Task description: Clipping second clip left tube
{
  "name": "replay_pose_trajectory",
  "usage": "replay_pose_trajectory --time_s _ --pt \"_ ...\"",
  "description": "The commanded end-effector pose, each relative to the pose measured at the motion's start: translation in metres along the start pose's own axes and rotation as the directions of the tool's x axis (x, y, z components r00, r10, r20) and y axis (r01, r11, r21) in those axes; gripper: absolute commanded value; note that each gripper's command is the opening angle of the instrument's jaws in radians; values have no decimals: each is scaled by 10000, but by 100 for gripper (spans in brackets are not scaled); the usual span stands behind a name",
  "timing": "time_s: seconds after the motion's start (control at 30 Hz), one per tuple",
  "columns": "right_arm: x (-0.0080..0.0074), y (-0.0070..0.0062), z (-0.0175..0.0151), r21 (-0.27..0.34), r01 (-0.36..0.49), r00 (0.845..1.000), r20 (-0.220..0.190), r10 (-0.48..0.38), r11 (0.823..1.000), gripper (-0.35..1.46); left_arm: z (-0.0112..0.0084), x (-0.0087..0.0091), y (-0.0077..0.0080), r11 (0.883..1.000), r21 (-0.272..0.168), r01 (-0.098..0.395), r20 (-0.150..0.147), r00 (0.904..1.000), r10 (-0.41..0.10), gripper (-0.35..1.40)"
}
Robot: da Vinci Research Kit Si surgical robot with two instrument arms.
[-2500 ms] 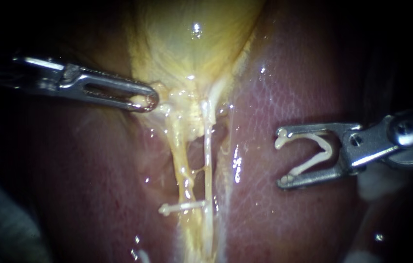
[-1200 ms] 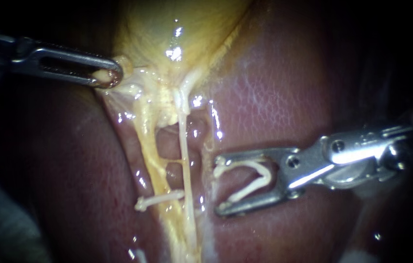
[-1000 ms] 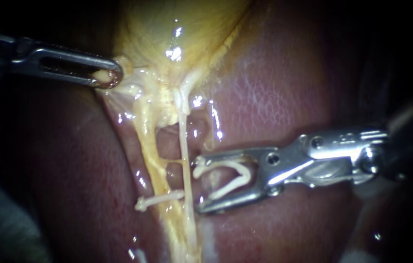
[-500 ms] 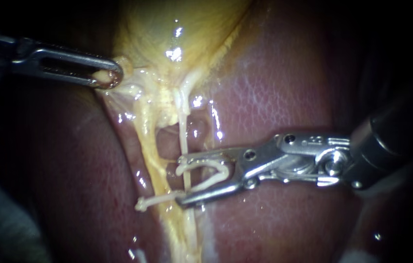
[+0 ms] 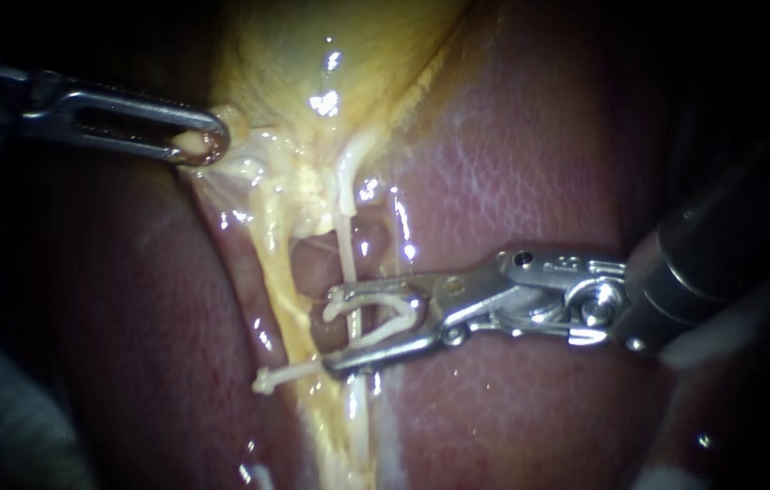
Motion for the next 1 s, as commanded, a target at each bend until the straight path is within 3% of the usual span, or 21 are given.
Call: replay_pose_trajectory --time_s 0.03,0.5,0.63,1.0 --pt "0 1 1 -10 2 10000 0 -2 10000 49 0 0 0 10000 0 0 0 10000 0 -35" --pt "2 5 31 -45 -139 9998 -113 138 9999 49 0 0 0 10000 0 0 0 10000 0 -35" --pt "5 3 39 216 -274 9990 -357 282 9994 49 0 0 0 10000 0 0 0 10000 0 -35" --pt "14 -6 62 1057 -333 9988 -324 369 9938 48 1 0 0 10000 4 2 -3 10000 -2 -35"
